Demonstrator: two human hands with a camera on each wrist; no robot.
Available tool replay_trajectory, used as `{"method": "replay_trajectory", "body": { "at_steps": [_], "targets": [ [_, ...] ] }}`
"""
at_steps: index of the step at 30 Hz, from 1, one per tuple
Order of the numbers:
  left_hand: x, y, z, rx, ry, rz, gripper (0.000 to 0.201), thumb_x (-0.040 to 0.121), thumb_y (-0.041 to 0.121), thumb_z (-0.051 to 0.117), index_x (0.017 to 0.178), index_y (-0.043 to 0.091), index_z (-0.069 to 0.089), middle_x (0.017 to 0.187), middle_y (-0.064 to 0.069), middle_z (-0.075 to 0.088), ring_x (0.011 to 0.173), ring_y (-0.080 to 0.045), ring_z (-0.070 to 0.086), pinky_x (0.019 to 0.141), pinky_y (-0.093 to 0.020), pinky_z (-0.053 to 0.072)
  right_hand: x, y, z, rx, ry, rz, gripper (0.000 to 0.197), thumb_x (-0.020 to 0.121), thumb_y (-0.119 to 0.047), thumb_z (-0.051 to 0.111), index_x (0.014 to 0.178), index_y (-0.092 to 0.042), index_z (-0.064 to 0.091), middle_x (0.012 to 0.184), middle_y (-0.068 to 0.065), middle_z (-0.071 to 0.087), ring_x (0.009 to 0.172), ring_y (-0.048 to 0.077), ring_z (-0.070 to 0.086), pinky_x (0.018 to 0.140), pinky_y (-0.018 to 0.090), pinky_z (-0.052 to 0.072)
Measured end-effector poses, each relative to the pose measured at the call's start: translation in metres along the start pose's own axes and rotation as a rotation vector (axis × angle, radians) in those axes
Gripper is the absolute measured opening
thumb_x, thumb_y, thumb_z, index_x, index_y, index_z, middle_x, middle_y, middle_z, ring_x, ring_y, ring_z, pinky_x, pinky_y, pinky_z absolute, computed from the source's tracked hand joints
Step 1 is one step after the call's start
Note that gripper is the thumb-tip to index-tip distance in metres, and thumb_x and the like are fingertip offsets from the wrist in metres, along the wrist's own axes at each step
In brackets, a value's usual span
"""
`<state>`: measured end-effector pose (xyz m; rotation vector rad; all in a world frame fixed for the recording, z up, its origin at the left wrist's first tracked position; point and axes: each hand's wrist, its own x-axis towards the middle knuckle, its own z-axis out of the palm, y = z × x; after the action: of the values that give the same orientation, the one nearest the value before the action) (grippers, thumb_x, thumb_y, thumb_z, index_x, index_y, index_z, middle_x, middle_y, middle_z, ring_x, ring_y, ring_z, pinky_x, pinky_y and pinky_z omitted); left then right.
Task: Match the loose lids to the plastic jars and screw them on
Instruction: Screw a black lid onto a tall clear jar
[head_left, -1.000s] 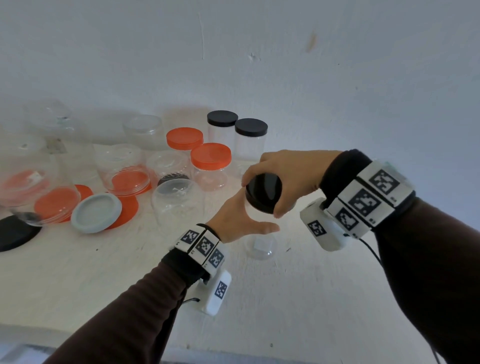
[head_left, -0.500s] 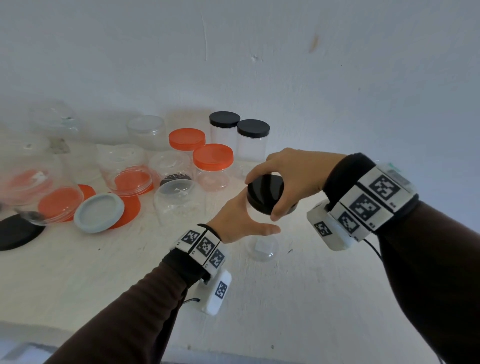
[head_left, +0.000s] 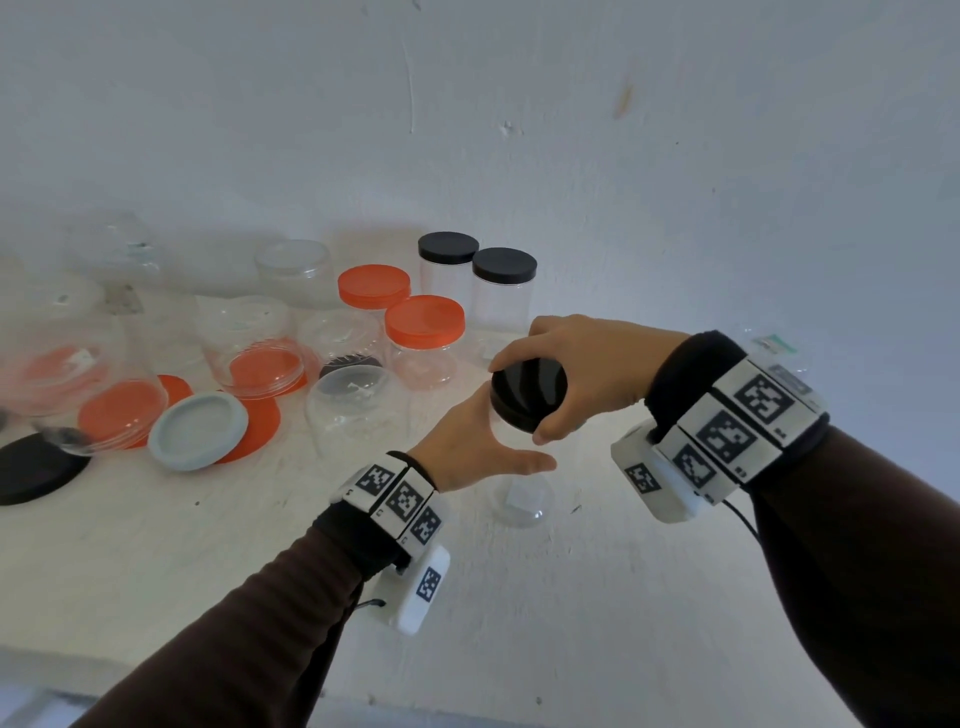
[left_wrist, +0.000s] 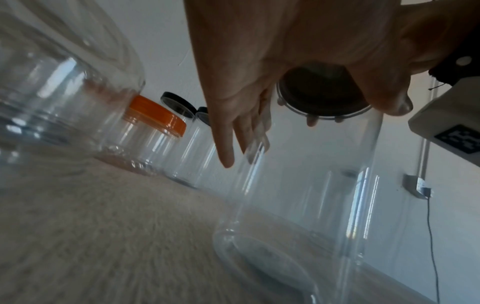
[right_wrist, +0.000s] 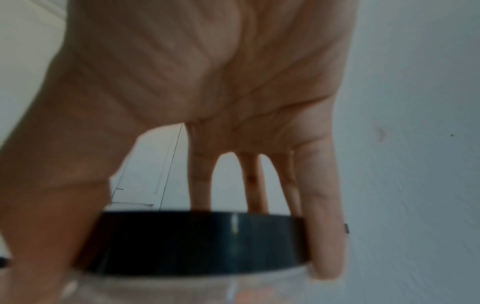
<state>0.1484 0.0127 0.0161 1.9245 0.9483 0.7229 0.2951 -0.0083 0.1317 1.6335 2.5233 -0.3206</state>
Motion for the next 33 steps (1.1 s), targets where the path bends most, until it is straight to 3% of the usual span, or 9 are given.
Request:
{"method": "replay_trajectory", "body": {
  "at_steps": [2,5,9,12,16,20,23,26,33],
  "targets": [
    [-0.002,-0.003,-0.006,0.015,-0.024,-0.003,0.080,0.070,0.035,0.078,0.136,0.023,0.034,0.130,0.011,0.048,0.117,-0.004,0.045,0.093,-0.018,0.035,0.001,0.002,0.002,0.002,0.019,0.015,0.072,0.074,-0.042,0.073,0.136,-0.037,0.037,0.116,-0.005,0.041,0.103,0.016,0.045,0.081,0.024,0.041],
    [-0.007,-0.004,-0.018,0.069,0.007,0.018,0.067,0.075,0.030,0.074,0.132,0.023,0.040,0.129,0.010,0.048,0.116,-0.003,0.047,0.089,-0.014,0.037,0.004,0.010,0.004,-0.001,0.050,0.037,0.075,0.076,-0.039,0.072,0.140,-0.036,0.033,0.123,-0.003,0.040,0.108,0.018,0.045,0.087,0.027,0.043],
    [-0.015,-0.001,-0.039,0.217,0.193,0.148,0.044,0.083,0.032,0.067,0.123,0.021,0.052,0.119,0.014,0.053,0.108,0.002,0.050,0.091,-0.012,0.038,0.014,0.028,0.011,-0.055,0.116,0.083,0.077,0.079,-0.035,0.070,0.143,-0.031,0.028,0.139,-0.001,0.036,0.119,0.021,0.043,0.093,0.031,0.041],
    [-0.016,-0.005,-0.058,0.326,0.320,0.242,0.039,0.084,0.036,0.057,0.117,0.016,0.057,0.112,0.014,0.055,0.102,0.004,0.048,0.087,-0.005,0.034,0.024,0.043,0.017,-0.018,0.208,0.153,0.074,0.083,-0.033,0.067,0.145,-0.026,0.027,0.149,0.001,0.028,0.130,0.023,0.034,0.100,0.035,0.036],
    [-0.011,-0.022,-0.080,0.535,0.389,0.172,0.032,0.088,0.026,0.060,0.117,0.012,0.057,0.108,0.005,0.055,0.095,-0.005,0.046,0.087,-0.023,0.039,0.041,0.063,0.029,0.011,0.344,0.220,0.070,0.087,-0.033,0.062,0.146,-0.021,0.025,0.153,0.003,0.021,0.139,0.021,0.019,0.107,0.036,0.029],
    [-0.004,-0.044,-0.091,0.696,0.332,0.022,0.042,0.088,0.041,0.055,0.120,0.013,0.055,0.117,-0.001,0.057,0.106,-0.016,0.051,0.094,-0.038,0.042,0.060,0.080,0.037,0.067,0.420,0.264,0.069,0.089,-0.032,0.060,0.146,-0.020,0.024,0.154,0.004,0.016,0.142,0.022,0.011,0.106,0.044,0.033],
    [0.000,-0.057,-0.091,0.776,0.270,-0.071,0.071,0.077,0.064,0.027,0.119,0.015,0.056,0.123,0.001,0.056,0.114,-0.018,0.049,0.099,-0.041,0.037,0.073,0.089,0.039,0.086,0.448,0.297,0.069,0.089,-0.031,0.059,0.146,-0.020,0.023,0.154,0.005,0.014,0.142,0.023,0.007,0.105,0.047,0.035],
    [0.002,-0.064,-0.091,0.813,0.249,-0.116,0.078,0.074,0.067,0.013,0.116,0.018,0.058,0.122,0.003,0.057,0.114,-0.016,0.049,0.099,-0.041,0.035,0.084,0.097,0.040,0.085,0.465,0.320,0.069,0.089,-0.030,0.059,0.146,-0.018,0.022,0.154,0.007,0.014,0.142,0.025,0.006,0.105,0.048,0.036],
    [0.002,-0.065,-0.088,0.813,0.251,-0.128,0.077,0.074,0.065,0.009,0.117,0.022,0.056,0.122,0.008,0.056,0.115,-0.013,0.046,0.099,-0.037,0.034,0.102,0.106,0.040,0.091,0.522,0.373,0.067,0.089,-0.031,0.059,0.145,-0.017,0.025,0.153,0.008,0.016,0.142,0.025,0.005,0.099,0.051,0.039]
  ]
}}
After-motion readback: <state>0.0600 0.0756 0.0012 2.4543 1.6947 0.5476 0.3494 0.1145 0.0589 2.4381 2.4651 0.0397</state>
